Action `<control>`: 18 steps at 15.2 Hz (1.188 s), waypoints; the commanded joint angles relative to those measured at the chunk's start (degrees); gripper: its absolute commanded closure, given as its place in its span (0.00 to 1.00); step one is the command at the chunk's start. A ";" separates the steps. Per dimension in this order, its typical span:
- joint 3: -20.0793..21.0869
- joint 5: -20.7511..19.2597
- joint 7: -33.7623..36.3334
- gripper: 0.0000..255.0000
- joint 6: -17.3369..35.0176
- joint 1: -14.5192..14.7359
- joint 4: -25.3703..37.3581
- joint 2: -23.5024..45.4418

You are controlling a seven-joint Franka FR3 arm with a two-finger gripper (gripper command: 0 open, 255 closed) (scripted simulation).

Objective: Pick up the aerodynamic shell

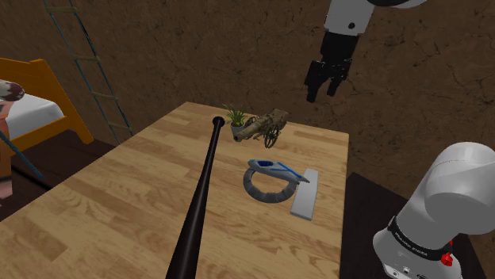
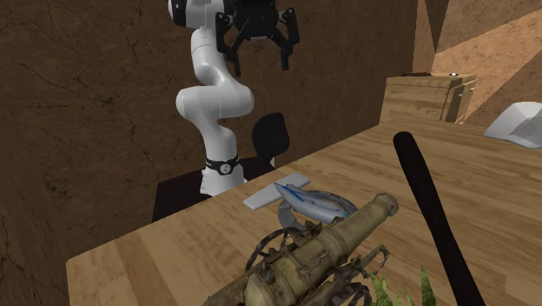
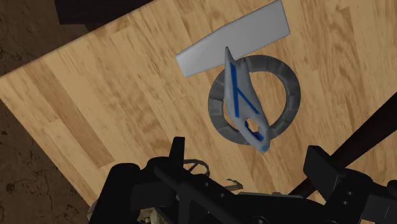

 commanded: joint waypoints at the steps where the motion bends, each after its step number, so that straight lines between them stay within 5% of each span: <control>1: 0.00 0.00 0.00 0.00 0.00 0.00 0.00 0.00; 18: 12.50 -6.69 -0.03 0.00 33.98 3.40 -16.16 18.54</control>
